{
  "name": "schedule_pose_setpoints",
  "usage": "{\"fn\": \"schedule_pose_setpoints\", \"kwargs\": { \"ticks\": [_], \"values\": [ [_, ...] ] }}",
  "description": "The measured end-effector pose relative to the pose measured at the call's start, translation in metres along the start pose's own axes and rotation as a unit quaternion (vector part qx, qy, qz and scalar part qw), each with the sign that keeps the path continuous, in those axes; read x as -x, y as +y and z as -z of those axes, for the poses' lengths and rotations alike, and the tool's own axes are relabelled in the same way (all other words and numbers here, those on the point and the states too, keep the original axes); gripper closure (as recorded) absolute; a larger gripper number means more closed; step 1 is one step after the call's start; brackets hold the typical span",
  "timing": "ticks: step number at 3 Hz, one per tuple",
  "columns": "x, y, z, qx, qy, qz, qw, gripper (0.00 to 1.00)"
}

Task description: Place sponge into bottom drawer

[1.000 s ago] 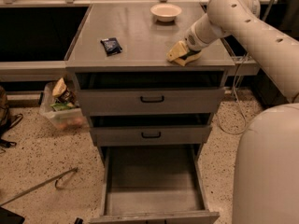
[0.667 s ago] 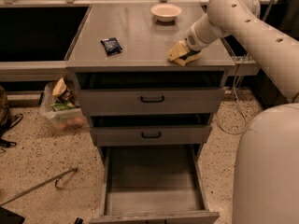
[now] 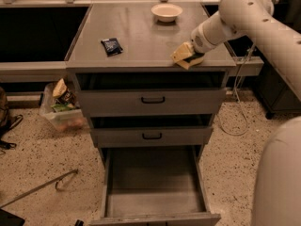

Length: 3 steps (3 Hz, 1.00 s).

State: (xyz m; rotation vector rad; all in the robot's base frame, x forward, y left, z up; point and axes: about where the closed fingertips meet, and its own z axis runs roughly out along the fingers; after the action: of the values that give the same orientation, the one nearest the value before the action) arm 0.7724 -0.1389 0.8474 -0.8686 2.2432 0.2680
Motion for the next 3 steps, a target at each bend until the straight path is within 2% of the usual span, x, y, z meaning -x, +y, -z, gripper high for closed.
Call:
{"fn": "schedule_pose_setpoints", "kwargs": {
  "ticks": [1, 2, 3],
  "values": [
    [-0.027, 0.033, 0.045, 0.055, -0.010, -0.013, 0.9983, 1.00],
    [-0.081, 0.054, 0.074, 0.083, 0.013, -0.047, 0.9954, 1.00],
    [-0.081, 0.054, 0.074, 0.083, 0.012, -0.047, 0.9954, 1.00]
  ]
}}
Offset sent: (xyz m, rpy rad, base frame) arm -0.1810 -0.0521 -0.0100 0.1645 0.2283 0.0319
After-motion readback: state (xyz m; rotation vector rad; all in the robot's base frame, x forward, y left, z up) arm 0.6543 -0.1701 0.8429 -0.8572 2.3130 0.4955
